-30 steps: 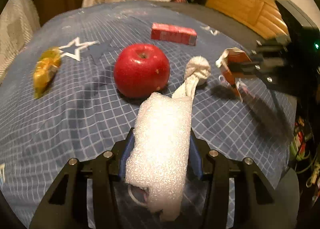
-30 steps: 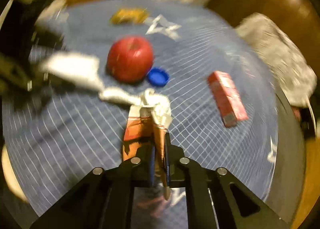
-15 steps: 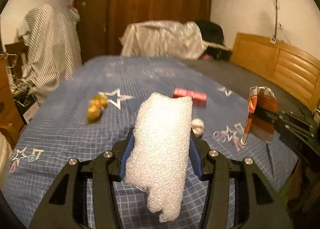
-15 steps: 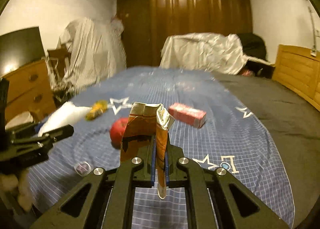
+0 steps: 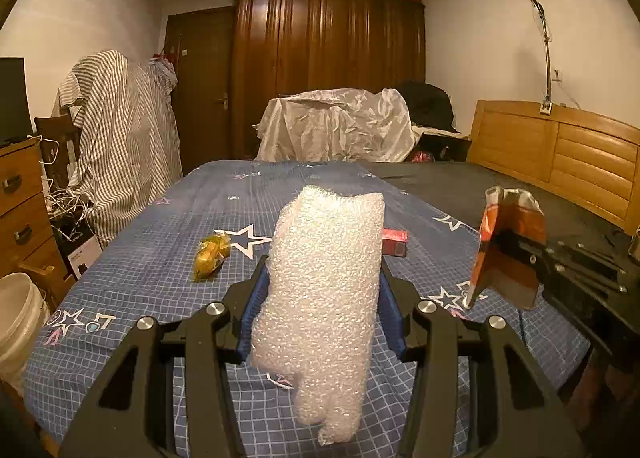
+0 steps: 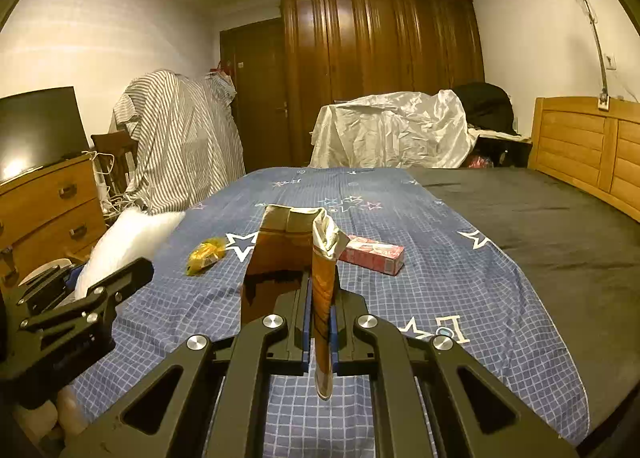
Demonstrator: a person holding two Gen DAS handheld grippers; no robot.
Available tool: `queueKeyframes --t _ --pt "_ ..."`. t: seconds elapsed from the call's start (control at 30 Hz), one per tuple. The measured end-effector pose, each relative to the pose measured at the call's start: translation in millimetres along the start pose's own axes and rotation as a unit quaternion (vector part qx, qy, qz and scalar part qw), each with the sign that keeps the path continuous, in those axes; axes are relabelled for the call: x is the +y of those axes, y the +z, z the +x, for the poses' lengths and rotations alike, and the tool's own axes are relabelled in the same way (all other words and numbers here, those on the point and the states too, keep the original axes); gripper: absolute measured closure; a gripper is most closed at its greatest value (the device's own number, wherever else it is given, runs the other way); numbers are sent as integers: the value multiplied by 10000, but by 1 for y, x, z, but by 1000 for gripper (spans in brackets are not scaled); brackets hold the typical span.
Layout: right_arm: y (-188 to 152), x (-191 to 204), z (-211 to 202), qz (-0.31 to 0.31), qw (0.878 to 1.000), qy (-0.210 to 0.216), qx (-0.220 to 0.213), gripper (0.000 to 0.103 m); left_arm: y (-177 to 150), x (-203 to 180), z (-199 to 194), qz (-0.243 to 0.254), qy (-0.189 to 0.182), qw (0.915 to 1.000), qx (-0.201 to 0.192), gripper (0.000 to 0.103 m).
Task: Collect trash
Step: 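Carry the foam strip and orange wrapper in both tools over the white bucket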
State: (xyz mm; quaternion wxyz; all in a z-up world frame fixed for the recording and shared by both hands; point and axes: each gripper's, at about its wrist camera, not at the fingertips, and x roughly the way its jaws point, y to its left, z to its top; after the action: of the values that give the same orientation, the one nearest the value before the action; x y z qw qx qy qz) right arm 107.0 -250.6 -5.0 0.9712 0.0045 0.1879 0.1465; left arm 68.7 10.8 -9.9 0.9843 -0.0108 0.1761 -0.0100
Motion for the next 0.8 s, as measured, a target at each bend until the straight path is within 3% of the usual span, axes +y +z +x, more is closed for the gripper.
queueKeyframes --t 0.4,0.8 --pt "1 12 -10 -73 9999 82 9 96 2 14 2 -65 27 10000 6 56" --pt "46 73 21 -386 9963 767 -30 96 20 94 -7 -323 795 9963 -17 56"
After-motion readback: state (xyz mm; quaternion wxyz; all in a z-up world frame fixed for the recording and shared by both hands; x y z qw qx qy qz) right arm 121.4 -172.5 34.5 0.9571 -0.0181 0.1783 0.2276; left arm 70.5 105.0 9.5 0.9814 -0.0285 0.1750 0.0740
